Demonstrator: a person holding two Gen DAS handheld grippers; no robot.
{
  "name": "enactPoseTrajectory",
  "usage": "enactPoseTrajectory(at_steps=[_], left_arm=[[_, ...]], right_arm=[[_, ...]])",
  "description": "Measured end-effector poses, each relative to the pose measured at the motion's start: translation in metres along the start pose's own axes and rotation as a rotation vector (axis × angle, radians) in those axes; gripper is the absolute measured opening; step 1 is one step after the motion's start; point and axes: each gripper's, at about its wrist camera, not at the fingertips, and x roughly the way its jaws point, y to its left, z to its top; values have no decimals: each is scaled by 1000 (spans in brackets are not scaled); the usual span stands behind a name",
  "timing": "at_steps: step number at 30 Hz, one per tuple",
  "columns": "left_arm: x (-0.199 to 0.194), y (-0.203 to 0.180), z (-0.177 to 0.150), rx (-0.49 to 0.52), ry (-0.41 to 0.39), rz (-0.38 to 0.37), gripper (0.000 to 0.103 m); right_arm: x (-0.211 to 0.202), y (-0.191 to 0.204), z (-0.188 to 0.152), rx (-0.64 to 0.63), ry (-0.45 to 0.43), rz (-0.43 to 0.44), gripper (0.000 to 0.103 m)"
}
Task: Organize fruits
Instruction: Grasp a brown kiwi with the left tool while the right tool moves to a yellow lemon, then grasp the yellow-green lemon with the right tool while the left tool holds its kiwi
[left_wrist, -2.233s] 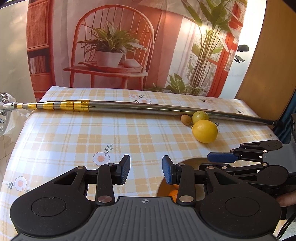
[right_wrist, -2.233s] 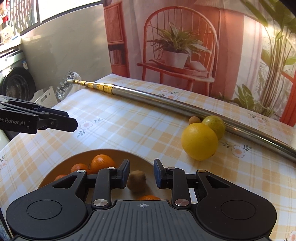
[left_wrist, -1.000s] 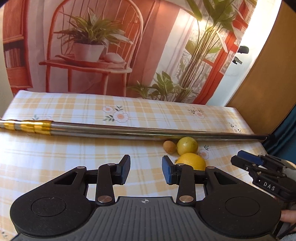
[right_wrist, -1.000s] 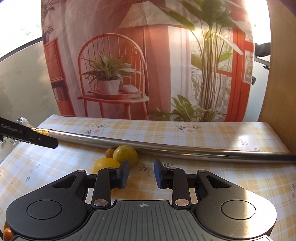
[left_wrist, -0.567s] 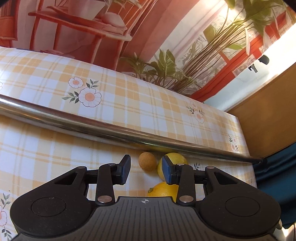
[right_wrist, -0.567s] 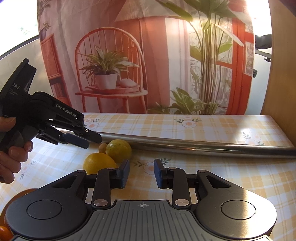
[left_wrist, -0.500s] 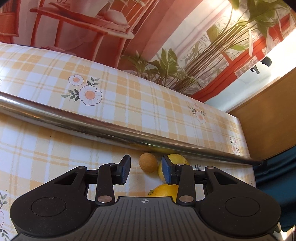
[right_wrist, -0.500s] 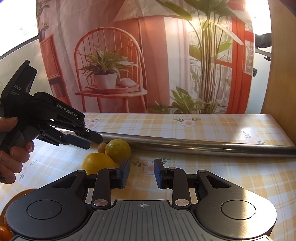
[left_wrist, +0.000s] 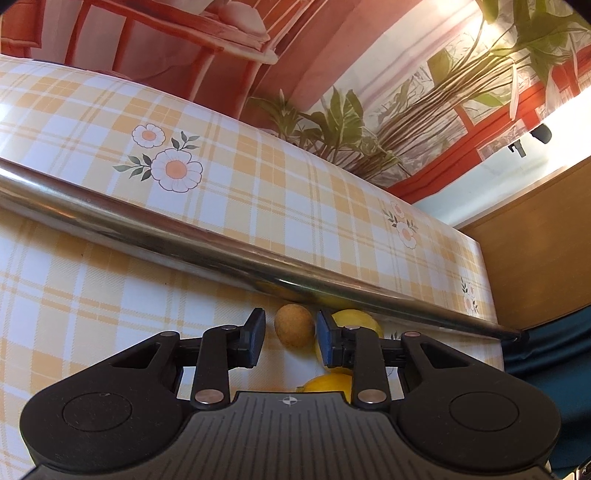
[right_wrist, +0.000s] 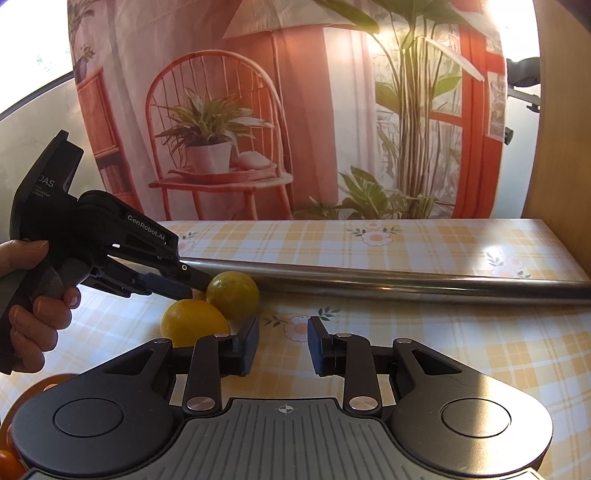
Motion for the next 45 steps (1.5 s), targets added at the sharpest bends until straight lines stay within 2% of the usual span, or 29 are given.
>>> enactPoseTrajectory(at_steps=[2, 10, 16, 19, 21, 25, 27, 29, 35, 40, 42, 45], left_arm=[[-1, 3, -1, -11, 0, -27, 24], [-33, 13, -10, 45, -19, -2, 23], [-72, 24, -34, 226, -51, 103, 23], [-86, 29, -43, 283, -78, 145, 24], [-95, 32, -47, 296, -104, 159, 24], [-111, 29, -54, 321, -182, 166, 24], [-119, 25, -59, 338, -221, 161, 24], [-123, 21, -62, 344, -243, 153, 24], [-132, 19, -73, 342, -275, 152, 24], [-142, 26, -80, 309, -290, 143, 21], [-143, 27, -82, 299, -292, 139, 21], [-141, 30, -82, 296, -280, 137, 21]], right_arm=[[-1, 0, 0, 2, -2, 0, 27], [-3, 1, 0, 5, -7, 14, 27], [1, -2, 3, 25, -12, 28, 27], [7, -1, 8, 35, -21, 37, 28], [14, 1, 13, 46, -20, 55, 33], [34, 13, 25, 34, 10, 90, 37], [45, 22, 31, 19, 23, 91, 44], [57, 27, 34, 22, 39, 88, 48], [89, 32, 36, 65, 121, 71, 49], [99, 30, 32, 127, 137, 84, 49], [101, 28, 31, 150, 142, 93, 45], [100, 26, 31, 163, 142, 95, 44]])
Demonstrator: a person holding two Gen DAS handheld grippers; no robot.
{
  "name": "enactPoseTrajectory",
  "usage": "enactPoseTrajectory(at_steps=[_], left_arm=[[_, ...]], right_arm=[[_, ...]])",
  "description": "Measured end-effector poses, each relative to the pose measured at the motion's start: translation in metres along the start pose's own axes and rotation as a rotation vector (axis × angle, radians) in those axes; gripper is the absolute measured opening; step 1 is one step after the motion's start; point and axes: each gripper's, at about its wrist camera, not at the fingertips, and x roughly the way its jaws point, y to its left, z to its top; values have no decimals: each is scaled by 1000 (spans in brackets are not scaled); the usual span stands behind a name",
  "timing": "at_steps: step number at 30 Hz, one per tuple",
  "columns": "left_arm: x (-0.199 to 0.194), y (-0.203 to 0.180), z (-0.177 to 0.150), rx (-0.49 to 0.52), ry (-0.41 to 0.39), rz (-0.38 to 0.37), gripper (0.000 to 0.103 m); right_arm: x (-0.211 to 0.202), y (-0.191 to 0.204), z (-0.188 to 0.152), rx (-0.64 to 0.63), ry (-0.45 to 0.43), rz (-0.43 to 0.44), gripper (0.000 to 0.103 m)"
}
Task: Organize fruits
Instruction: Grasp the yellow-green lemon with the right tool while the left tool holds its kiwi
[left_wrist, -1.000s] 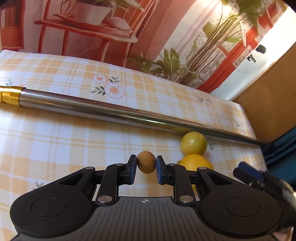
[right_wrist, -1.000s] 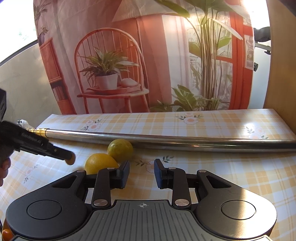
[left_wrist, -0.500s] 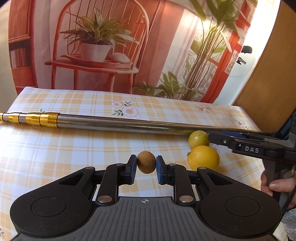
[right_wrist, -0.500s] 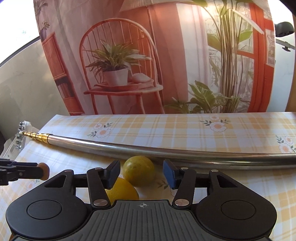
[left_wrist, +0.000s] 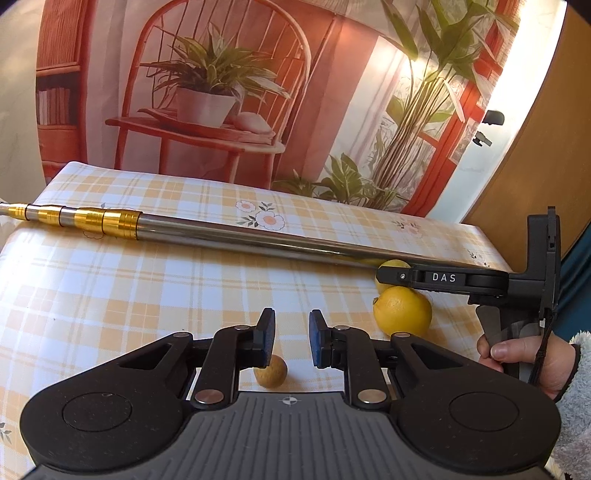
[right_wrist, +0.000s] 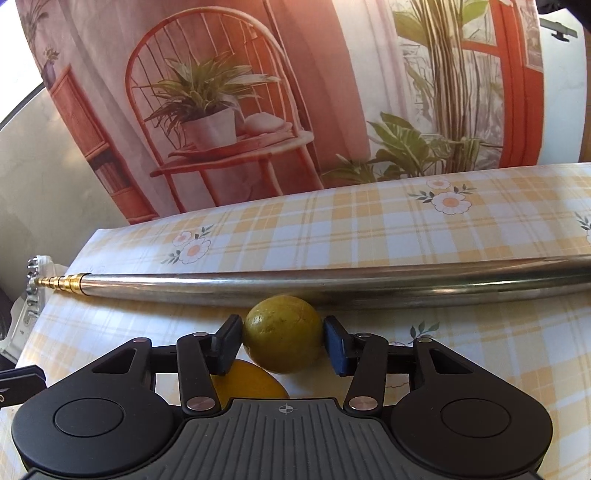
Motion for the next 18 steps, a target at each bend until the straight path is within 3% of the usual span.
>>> enactPoseTrajectory(at_steps=[3, 8, 11, 13, 18], left_arm=[[2, 6, -1, -22, 11, 9, 21], [-2, 40, 2, -196, 25, -10, 21], [-9, 52, -1, -234, 30, -20, 25], [-7, 53, -4, -241, 58, -58, 36], [6, 35, -10, -134, 84, -45, 36]], right_arm=[[-2, -2, 0, 13, -3, -3, 44], [-7, -6, -2, 36, -8, -13, 44], [-15, -7, -2, 49, -38, -9, 44], [-22, -7, -3, 50, -59, -7, 44], [-42, -7, -4, 51, -111, -5, 44]])
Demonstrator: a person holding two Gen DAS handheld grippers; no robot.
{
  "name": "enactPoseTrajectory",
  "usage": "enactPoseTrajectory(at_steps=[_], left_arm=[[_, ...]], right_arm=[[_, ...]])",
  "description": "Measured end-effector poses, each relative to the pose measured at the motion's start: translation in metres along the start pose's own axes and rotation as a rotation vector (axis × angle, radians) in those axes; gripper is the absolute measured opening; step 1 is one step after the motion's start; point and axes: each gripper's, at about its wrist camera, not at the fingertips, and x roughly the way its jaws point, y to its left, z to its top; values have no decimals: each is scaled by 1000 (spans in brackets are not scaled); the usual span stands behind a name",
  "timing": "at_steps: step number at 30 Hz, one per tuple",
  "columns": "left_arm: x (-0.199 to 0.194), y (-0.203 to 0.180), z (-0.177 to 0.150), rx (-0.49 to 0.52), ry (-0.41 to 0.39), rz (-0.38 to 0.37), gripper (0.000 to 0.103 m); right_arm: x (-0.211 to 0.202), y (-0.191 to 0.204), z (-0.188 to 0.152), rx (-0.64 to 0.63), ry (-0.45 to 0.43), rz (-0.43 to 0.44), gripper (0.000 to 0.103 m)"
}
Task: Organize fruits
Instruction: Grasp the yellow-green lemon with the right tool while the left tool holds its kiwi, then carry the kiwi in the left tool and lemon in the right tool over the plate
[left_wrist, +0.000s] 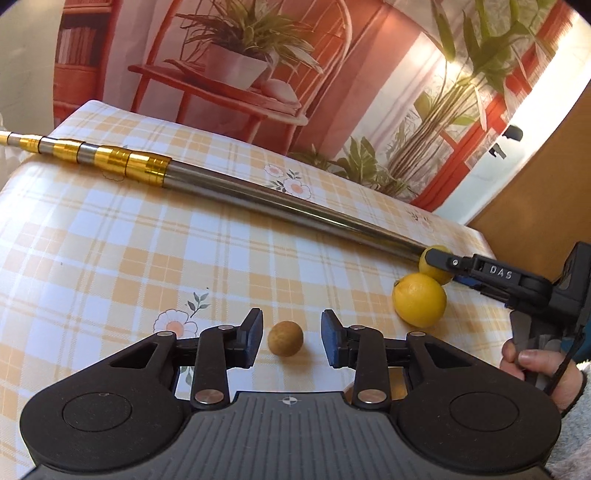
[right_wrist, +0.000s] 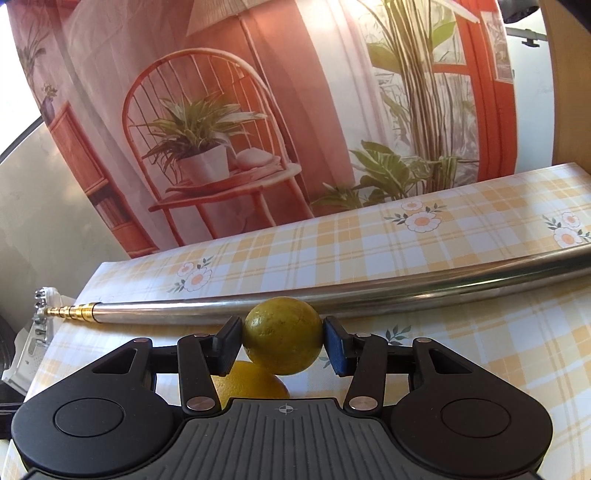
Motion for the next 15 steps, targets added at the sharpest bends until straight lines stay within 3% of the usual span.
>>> enactPoseTrajectory(at_steps=[7, 15], left_arm=[[18, -12, -5, 109, 33, 105, 36], [18, -4, -3, 95, 26, 83, 36]], right_arm=[[-31, -1, -1, -6, -59, 9, 44], [-51, -3, -6, 19, -74, 18, 44]])
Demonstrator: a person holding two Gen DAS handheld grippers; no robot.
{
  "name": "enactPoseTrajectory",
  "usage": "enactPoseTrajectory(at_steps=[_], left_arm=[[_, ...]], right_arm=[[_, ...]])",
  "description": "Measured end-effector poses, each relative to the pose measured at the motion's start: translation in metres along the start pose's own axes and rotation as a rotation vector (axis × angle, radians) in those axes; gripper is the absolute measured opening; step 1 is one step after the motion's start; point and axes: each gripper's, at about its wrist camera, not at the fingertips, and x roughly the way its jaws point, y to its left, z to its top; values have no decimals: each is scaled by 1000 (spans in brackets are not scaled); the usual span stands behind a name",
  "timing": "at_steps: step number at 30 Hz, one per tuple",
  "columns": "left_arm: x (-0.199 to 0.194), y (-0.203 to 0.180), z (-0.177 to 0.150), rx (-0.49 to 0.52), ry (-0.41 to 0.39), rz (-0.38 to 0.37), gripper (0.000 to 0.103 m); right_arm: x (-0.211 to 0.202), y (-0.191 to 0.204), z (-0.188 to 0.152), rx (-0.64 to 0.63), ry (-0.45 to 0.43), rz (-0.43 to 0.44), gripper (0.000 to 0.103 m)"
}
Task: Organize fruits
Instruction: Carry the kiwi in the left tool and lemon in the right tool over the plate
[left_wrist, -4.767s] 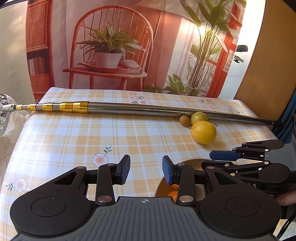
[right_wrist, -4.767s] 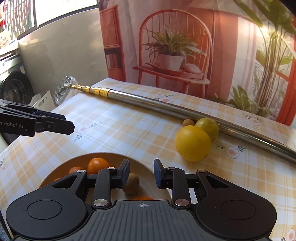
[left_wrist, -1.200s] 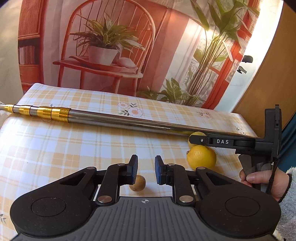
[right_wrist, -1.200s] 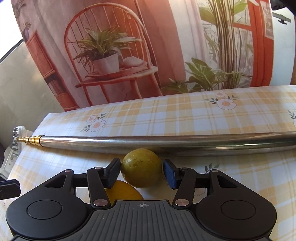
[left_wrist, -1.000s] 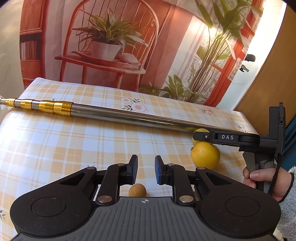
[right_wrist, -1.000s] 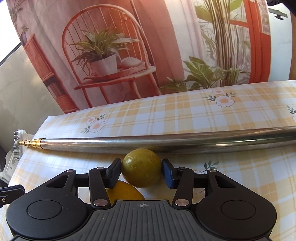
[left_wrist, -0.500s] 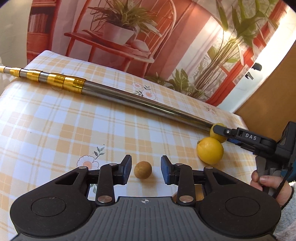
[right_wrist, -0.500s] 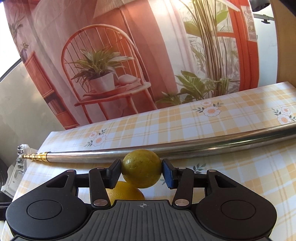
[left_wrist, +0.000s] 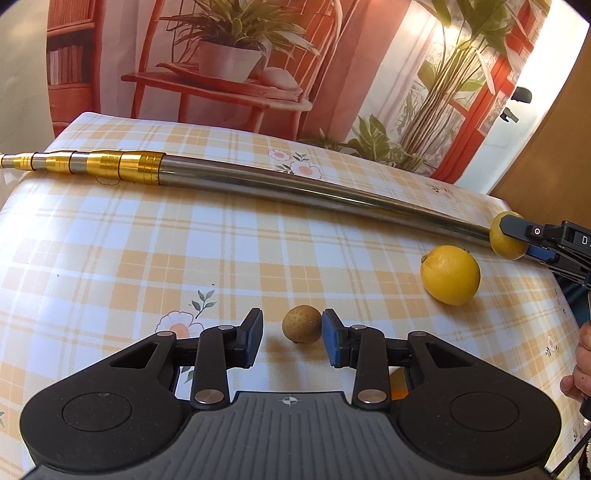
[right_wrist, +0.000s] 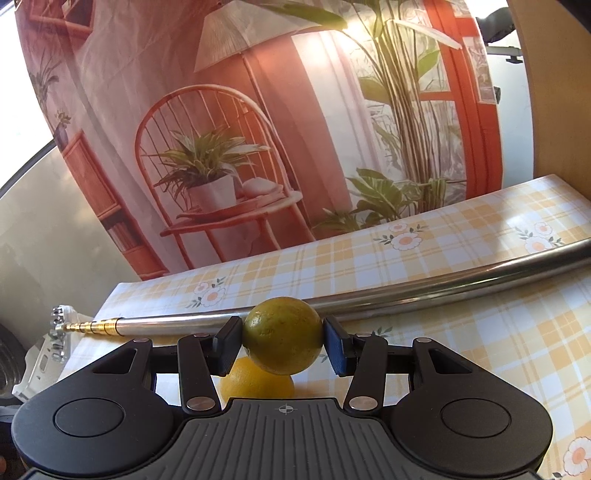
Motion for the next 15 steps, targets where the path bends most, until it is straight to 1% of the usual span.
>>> enactPoseTrajectory(at_steps=[2, 3, 4, 7, 9, 12, 15], left_arm=[[2, -6, 0, 18, 2, -2, 35], [3, -9, 1, 28, 4, -5, 31], [4, -12, 1, 37, 6, -15, 25], [3, -18, -2, 66, 2, -6, 25], [0, -19, -3, 68, 1, -8, 25], [-12, -21, -5, 67, -15, -25, 25], [-30, -29, -7, 90, -44, -40, 25]], right_arm=[[-3, 2, -2, -10, 2, -4, 44], [-5, 3, -4, -14, 3, -5, 44], [-8, 4, -5, -18, 2, -5, 44], [-16, 8, -10, -27, 2, 1, 44], [-23, 10, -14, -34, 4, 6, 44], [-33, 14, -21, -37, 13, 17, 44], [-43, 19, -29, -39, 24, 28, 44]])
